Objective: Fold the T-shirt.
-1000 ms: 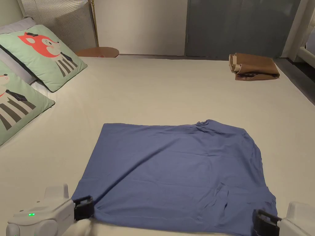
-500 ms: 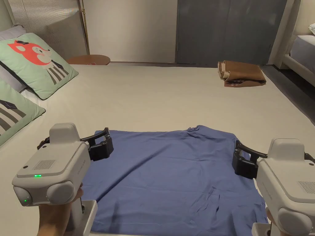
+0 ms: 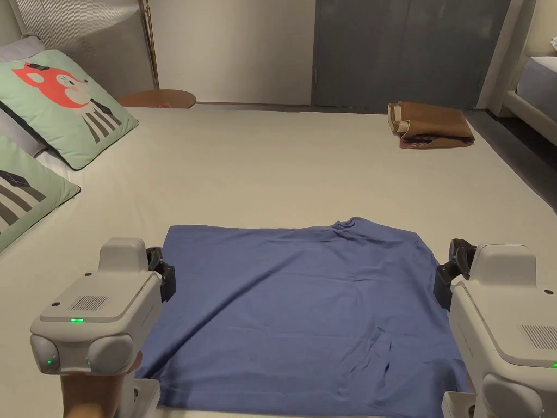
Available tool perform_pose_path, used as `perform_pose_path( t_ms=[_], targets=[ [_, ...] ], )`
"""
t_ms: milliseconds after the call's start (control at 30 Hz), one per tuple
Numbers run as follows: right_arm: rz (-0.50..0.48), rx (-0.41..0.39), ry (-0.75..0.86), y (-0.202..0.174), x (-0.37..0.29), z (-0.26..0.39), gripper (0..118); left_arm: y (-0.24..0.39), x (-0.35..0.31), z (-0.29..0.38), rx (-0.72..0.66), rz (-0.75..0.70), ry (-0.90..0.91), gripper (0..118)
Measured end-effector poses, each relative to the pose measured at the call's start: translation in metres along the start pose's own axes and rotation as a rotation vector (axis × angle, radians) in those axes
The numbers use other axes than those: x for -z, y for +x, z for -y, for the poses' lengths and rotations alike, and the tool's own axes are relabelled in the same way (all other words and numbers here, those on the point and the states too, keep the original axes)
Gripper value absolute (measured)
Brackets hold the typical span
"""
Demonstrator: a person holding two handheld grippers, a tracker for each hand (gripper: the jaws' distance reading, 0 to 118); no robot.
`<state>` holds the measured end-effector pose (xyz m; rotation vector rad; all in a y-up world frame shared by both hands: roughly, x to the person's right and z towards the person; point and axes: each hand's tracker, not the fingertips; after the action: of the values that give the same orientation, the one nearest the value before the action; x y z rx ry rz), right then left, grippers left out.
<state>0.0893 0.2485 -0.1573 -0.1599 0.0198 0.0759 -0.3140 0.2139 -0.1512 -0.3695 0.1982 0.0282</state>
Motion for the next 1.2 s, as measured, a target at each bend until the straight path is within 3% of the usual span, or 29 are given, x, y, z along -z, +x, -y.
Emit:
perform_pose_path(
  t_ms=[100, 200, 233, 267, 300, 333, 367, 400, 600, 633, 700, 733, 800, 933, 1033, 1067, 1100, 1133, 1167, 1200],
  targets=[
    [-0.009, -0.003, -0.014, 0.003, 0.002, 0.003, 0, -0.022, 0.008, 0.023, 0.007, 0.002, -0.121, 0],
    [-0.009, -0.009, -0.028, 0.004, -0.003, 0.005, 0, -0.048, 0.011, 0.046, -0.08, 0.029, -0.235, 0],
    [-0.009, -0.009, -0.034, 0.005, -0.002, 0.006, 0, -0.057, 0.011, 0.054, -0.118, 0.035, -0.272, 7],
    [-0.008, -0.008, -0.039, 0.005, 0.0, 0.011, 0, -0.064, 0.009, 0.06, -0.148, 0.038, -0.279, 22],
    [-0.007, -0.008, -0.042, 0.006, 0.001, 0.013, 0, -0.069, 0.008, 0.065, -0.17, 0.034, -0.288, 48],
    [-0.006, -0.007, -0.047, 0.007, 0.002, 0.014, 0, -0.073, 0.01, 0.071, -0.155, 0.022, -0.326, 83],
    [-0.003, -0.004, -0.05, 0.007, 0.001, 0.015, 0, -0.076, 0.012, 0.076, -0.141, 0.008, -0.366, 102],
    [-0.003, 0.0, -0.054, 0.007, 0.001, 0.016, 0, -0.077, 0.013, 0.081, -0.128, 0.003, -0.394, 109],
    [-0.006, 0.006, -0.083, 0.007, 0.0, 0.023, 0, -0.079, 0.018, 0.113, -0.059, -0.04, -0.459, 103],
    [-0.007, 0.006, -0.087, 0.008, 0.001, 0.025, 0, -0.078, 0.02, 0.117, -0.061, -0.037, -0.465, 79],
    [-0.007, -0.001, -0.096, 0.008, 0.002, 0.032, 0, -0.079, 0.02, 0.124, -0.07, -0.023, -0.459, 11],
    [-0.005, -0.004, -0.1, 0.009, 0.002, 0.033, 0, -0.077, 0.023, 0.125, -0.068, -0.015, -0.463, 3],
    [-0.004, -0.005, -0.11, 0.011, -0.001, 0.031, 0, -0.074, 0.027, 0.128, -0.082, 0.061, -0.487, 2],
    [0.014, 0.001, -0.151, 0.02, -0.003, 0.044, 0, -0.074, 0.025, 0.128, -0.071, 0.024, -0.451, 2],
    [0.012, 0.048, -0.263, 0.032, -0.001, 0.067, 4, -0.076, 0.023, 0.127, -0.079, 0.025, -0.448, 2],
    [0.017, 0.06, -0.319, 0.037, -0.001, 0.077, 18, -0.076, 0.022, 0.126, -0.079, 0.025, -0.444, 2],
    [0.011, 0.07, -0.37, 0.041, 0.0, 0.087, 42, -0.075, 0.02, 0.126, -0.08, 0.025, -0.438, 2],
    [0.01, 0.083, -0.423, 0.044, 0.002, 0.1, 78, -0.075, 0.02, 0.126, -0.079, 0.025, -0.436, 2],
    [0.014, 0.093, -0.48, 0.047, 0.003, 0.113, 97, -0.075, 0.02, 0.125, -0.075, 0.025, -0.437, 2],
    [0.024, 0.097, -0.511, 0.049, 0.003, 0.126, 105, -0.075, 0.021, 0.125, -0.07, 0.024, -0.436, 2]
  ],
)
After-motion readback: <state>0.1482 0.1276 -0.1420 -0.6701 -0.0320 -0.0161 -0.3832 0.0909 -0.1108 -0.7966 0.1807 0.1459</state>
